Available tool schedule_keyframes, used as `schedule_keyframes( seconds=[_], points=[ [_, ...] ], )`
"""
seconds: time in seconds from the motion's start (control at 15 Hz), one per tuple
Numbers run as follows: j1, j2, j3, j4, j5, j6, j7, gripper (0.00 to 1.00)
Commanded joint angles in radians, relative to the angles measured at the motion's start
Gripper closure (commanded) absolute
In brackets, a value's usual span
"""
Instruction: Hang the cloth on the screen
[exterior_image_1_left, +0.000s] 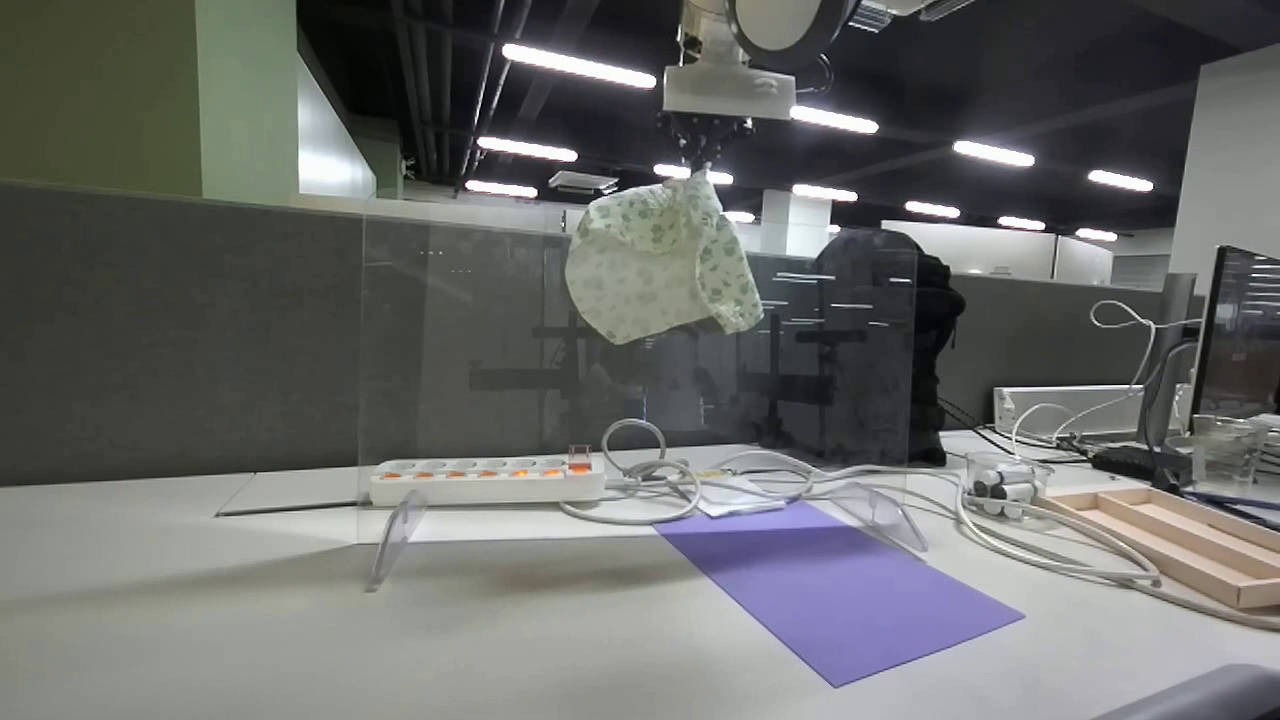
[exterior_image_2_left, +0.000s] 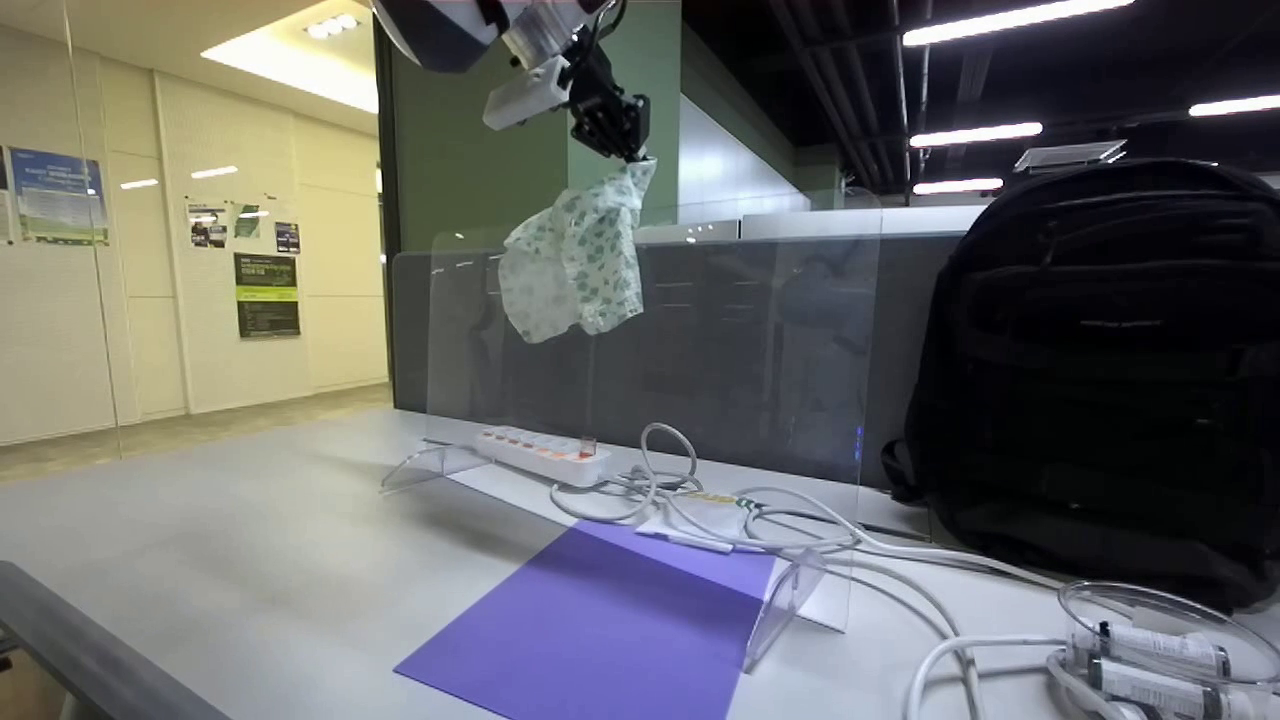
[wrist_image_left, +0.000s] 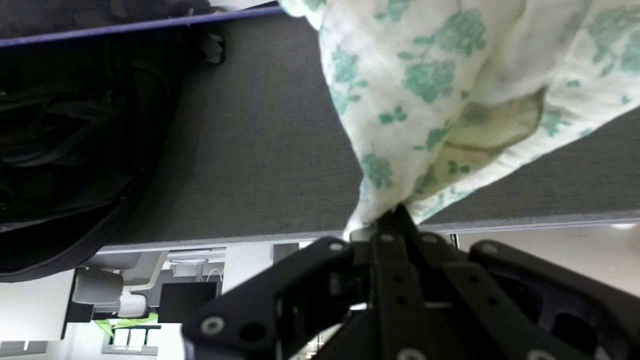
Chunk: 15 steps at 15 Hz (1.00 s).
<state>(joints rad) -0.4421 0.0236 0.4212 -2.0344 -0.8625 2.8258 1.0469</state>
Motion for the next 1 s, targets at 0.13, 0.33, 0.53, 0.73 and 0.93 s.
schedule_keyframes(
  seconds=[0.13, 0.33, 0.53, 0.73, 0.93],
  points=[
    [-0.002, 0.066, -0.030, 0.072, -0.138, -0.015, 0.165, 1.00],
    [0.002, 0.093, -0.046, 0.098, -0.196, -0.010, 0.238, 1.00],
    [0.006, 0.119, -0.048, 0.111, -0.208, -0.018, 0.271, 0.72],
    [0.014, 0.135, -0.046, 0.121, -0.205, -0.038, 0.288, 0.52],
    [0.022, 0.139, -0.047, 0.126, -0.225, -0.043, 0.309, 0.32]
  ],
)
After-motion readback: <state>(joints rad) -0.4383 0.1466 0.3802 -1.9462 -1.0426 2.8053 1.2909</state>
